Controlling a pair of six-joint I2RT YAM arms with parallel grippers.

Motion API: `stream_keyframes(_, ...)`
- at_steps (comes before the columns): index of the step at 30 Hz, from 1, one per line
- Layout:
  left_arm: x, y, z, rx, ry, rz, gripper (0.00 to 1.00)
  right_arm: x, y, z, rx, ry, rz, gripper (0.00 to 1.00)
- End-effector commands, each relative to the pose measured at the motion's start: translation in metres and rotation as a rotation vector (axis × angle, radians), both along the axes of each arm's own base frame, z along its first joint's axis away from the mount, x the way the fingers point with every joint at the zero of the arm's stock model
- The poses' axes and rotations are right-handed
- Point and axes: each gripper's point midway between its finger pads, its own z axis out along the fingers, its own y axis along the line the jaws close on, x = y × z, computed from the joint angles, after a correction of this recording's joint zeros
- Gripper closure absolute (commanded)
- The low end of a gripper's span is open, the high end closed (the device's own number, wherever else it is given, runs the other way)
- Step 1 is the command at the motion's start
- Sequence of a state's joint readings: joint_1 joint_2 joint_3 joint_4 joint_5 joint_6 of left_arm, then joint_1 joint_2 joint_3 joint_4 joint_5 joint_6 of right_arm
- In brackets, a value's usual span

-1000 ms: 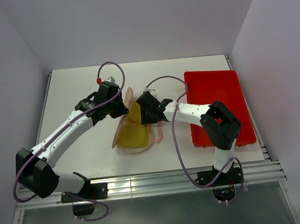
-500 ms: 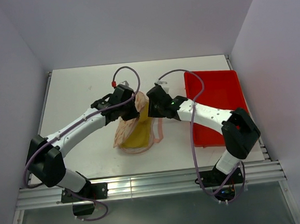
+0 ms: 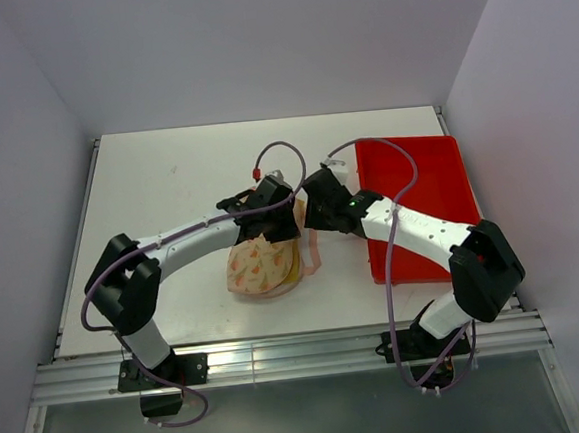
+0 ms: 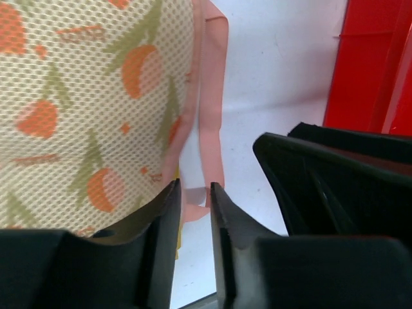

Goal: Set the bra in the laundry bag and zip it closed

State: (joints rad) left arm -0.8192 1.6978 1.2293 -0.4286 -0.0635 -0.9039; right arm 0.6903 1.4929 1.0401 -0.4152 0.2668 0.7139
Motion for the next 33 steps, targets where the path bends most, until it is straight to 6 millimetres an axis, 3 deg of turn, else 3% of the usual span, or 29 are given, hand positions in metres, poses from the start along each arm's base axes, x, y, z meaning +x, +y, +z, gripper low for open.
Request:
stream_keyframes(1, 0.006, -0.024, 0.010, -0.069, -0.035, -0.021, 0.65, 0.000, -0.011, 0.014, 0.007, -0.041, -0.036, 0.55)
stream_keyframes(5, 0.004, -0.029, 0.002, -0.075, -0.026, -0.034, 0.52, -0.005, -0.014, 0.012, 0.010, -0.037, -0.037, 0.55)
stream_keyframes(8, 0.005, -0.029, 0.003, -0.075, -0.039, -0.030, 0.48, -0.008, -0.014, 0.012, 0.018, -0.032, -0.029, 0.55)
stream_keyframes(13, 0.011, -0.016, 0.034, -0.055, -0.103, 0.010, 0.45, -0.007, -0.012, 0.010, 0.022, -0.033, -0.022, 0.55)
stream_keyframes(16, 0.016, 0.002, 0.048, -0.028, -0.129, 0.077, 0.48, -0.002, -0.009, 0.009, 0.013, -0.028, -0.015, 0.55)
stream_keyframes(18, 0.017, 0.026, 0.056, 0.012, -0.145, 0.156, 0.55, 0.003, -0.004, 0.014, 0.020, -0.035, -0.008, 0.55)
stream_keyframes(23, 0.014, 0.073, 0.061, 0.055, -0.168, 0.279, 0.63, 0.007, 0.011, 0.016, 0.044, -0.023, 0.038, 0.56)
stream_keyframes(27, 0.014, 0.097, 0.047, 0.107, -0.140, 0.308, 0.72, 0.000, 0.024, 0.003, 0.074, 0.008, 0.077, 0.56)
stream_keyframes(33, 0.011, 0.096, 0.015, 0.136, -0.082, 0.290, 0.82, 0.003, 0.041, -0.007, 0.129, 0.014, 0.114, 0.56)
